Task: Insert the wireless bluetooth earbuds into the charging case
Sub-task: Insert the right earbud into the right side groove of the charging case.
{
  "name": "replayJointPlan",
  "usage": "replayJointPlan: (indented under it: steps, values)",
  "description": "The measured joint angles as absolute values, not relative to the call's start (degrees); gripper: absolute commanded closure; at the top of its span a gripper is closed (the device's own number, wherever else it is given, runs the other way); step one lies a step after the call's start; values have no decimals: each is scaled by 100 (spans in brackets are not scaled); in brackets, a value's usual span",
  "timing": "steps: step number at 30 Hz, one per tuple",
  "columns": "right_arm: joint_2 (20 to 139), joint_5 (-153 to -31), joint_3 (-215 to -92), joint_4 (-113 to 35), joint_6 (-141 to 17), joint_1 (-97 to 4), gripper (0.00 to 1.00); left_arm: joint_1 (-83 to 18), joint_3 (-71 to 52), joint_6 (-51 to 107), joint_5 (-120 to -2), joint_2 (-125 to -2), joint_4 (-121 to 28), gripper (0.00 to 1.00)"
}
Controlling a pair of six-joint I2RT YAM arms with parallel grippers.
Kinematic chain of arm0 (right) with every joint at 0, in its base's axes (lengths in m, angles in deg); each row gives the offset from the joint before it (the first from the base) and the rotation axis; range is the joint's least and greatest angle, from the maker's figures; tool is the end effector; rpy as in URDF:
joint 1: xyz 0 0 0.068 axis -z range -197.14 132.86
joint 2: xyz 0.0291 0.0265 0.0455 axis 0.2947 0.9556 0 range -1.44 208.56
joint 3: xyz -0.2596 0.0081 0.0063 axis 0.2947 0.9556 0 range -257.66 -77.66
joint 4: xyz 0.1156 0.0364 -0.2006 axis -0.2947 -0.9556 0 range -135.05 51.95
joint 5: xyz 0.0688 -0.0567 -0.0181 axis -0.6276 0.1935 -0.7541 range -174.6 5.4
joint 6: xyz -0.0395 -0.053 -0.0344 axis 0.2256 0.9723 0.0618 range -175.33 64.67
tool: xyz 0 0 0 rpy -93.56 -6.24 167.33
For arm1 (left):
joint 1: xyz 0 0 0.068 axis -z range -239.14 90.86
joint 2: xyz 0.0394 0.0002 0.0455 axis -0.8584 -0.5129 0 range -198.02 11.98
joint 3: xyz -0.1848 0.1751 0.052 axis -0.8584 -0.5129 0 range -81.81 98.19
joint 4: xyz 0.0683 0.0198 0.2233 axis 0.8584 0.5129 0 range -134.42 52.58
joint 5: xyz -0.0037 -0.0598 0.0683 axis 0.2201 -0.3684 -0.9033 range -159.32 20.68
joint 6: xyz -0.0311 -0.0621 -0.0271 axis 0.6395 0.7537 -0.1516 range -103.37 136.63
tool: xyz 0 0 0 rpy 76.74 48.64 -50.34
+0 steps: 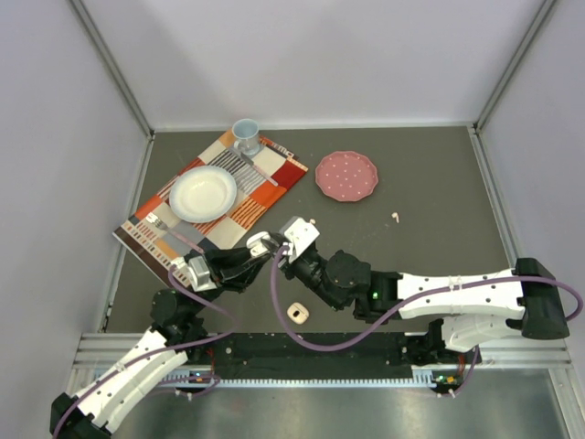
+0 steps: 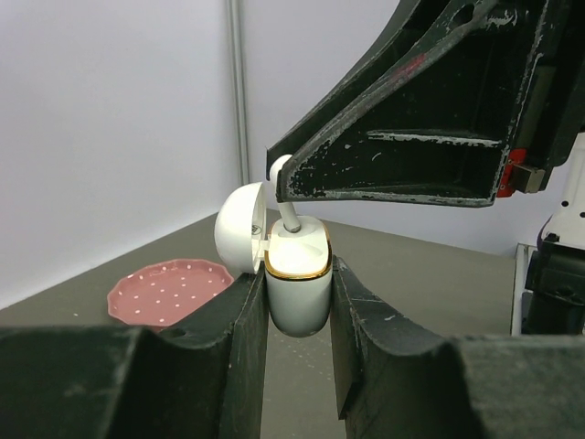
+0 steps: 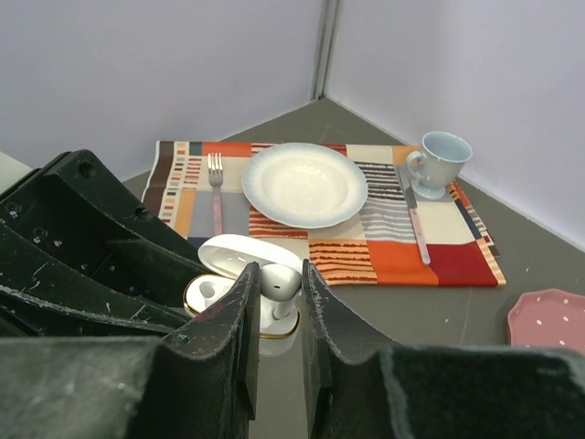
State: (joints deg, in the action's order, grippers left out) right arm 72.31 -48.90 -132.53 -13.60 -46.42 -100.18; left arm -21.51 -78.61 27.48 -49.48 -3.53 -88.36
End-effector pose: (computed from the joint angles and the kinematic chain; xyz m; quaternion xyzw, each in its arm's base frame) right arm 0.0722 0.2912 0.3531 -0.3021 0.6077 0.2605 0.6867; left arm 0.0784 -0.0872 0.2628 0.2575 0.4325 -0.4297 0.7497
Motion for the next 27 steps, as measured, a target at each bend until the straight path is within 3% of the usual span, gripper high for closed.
replayJointPlan:
  steps: [27]
  values:
    - [7325,-4975,-13240,-1537,-4095,-9990,100,-2130,-7861,2774,-5156,-368,-8627,100]
